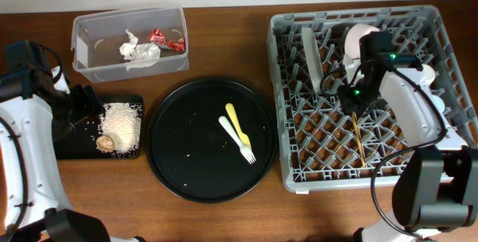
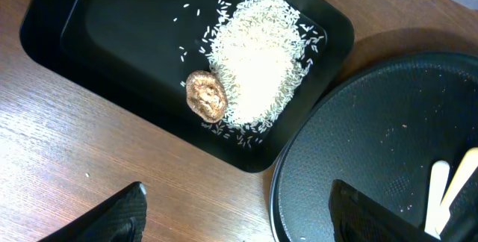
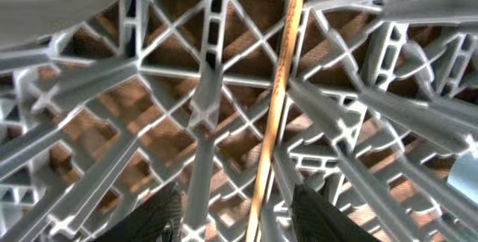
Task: Sort waste into correct bins and load items into the dishwasher rack
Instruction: 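Carry the chopstick into the rack and release it upright, then lower the right gripper to the white fork and grasp it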
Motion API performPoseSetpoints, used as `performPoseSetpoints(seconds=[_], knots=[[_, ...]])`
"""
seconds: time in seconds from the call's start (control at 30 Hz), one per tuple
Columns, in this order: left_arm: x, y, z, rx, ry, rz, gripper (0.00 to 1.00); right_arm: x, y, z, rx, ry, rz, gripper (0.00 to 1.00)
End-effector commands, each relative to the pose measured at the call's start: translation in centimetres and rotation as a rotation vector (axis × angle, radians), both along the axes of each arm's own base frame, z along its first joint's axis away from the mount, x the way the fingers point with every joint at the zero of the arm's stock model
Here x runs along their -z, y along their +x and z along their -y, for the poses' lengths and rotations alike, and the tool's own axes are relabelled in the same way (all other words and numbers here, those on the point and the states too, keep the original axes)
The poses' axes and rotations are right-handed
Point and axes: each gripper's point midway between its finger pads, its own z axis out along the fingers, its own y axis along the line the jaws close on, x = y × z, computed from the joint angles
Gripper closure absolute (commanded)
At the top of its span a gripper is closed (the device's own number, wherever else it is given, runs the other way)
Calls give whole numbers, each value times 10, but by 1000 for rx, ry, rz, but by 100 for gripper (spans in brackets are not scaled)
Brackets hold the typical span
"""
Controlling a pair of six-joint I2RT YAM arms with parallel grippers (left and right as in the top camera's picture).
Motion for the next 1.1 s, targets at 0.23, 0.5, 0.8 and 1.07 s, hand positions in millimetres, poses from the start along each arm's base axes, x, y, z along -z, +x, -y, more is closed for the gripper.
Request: performPoseSetpoints(seconds=[0.23,0.5,0.8,1.07], knots=[[-2,-1,0,-13,-3,7,22,-93,-41,-242,-549,263,95,44],[-2,1,1,-4,1,8,22,74,-103,-272,-593,148,-334,41],[-1,2,6,10,1,7,22,98,-99,-267,-327,119,-297,52],[-1,2,6,9,0,5,22,60,-107,-304,-400,156,-181,46]])
